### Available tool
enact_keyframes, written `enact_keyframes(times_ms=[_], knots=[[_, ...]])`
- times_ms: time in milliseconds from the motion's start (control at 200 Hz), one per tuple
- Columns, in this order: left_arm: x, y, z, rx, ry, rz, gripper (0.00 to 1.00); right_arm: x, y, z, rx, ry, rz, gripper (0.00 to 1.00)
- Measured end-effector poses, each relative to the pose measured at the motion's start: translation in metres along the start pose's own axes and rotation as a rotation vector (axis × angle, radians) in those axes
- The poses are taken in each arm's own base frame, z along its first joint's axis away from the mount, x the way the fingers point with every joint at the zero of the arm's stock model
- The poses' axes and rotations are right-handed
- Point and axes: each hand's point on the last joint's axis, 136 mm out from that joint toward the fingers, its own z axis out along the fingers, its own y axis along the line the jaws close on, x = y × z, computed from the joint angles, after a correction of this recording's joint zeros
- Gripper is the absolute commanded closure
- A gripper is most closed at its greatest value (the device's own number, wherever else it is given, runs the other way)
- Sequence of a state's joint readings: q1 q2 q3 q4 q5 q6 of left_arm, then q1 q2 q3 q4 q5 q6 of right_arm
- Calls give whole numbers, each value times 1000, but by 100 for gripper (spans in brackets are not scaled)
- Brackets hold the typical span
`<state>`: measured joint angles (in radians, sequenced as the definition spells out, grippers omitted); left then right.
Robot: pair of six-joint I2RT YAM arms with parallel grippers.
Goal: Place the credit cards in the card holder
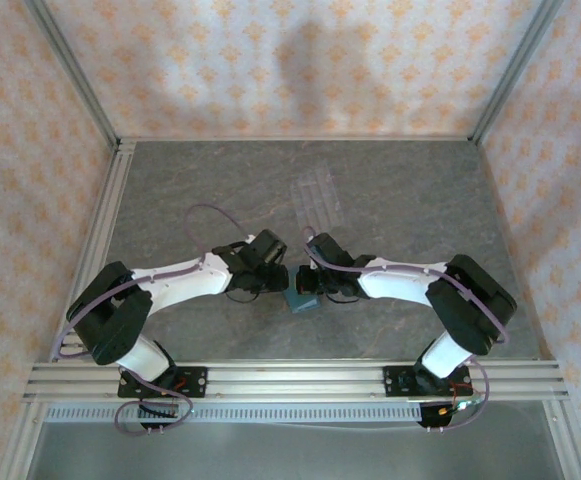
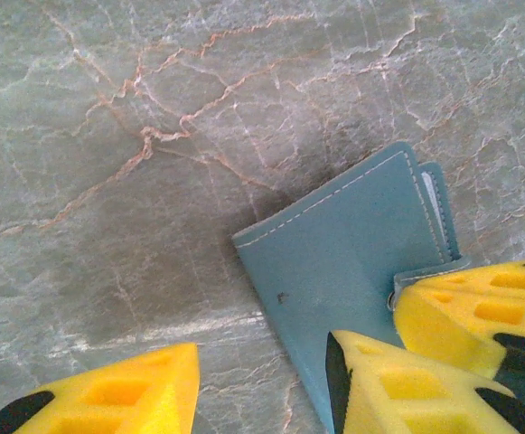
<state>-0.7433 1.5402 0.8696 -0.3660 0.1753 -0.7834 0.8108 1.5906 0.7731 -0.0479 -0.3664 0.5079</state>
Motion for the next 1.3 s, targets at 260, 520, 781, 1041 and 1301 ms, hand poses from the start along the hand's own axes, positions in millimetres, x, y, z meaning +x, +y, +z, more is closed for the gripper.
enact_keyframes(times_ms=[260,520,781,1041,1301], knots=[[5,7,-5,1,-5,8,57,1,6,-22,-6,-18,-25,60],[9,8,4,0,14,26,58,-12,10,-59,-17,-123,-33,59],[16,10,24,-24,65,27,59,16,-31,-42,76,-49,9,55],[14,2,29,-67,98,47,60,22,-44,-33,80,-27,58,52],[14,-1,33,-135,128,67,60,22,-43,-17,58,0,85,50]])
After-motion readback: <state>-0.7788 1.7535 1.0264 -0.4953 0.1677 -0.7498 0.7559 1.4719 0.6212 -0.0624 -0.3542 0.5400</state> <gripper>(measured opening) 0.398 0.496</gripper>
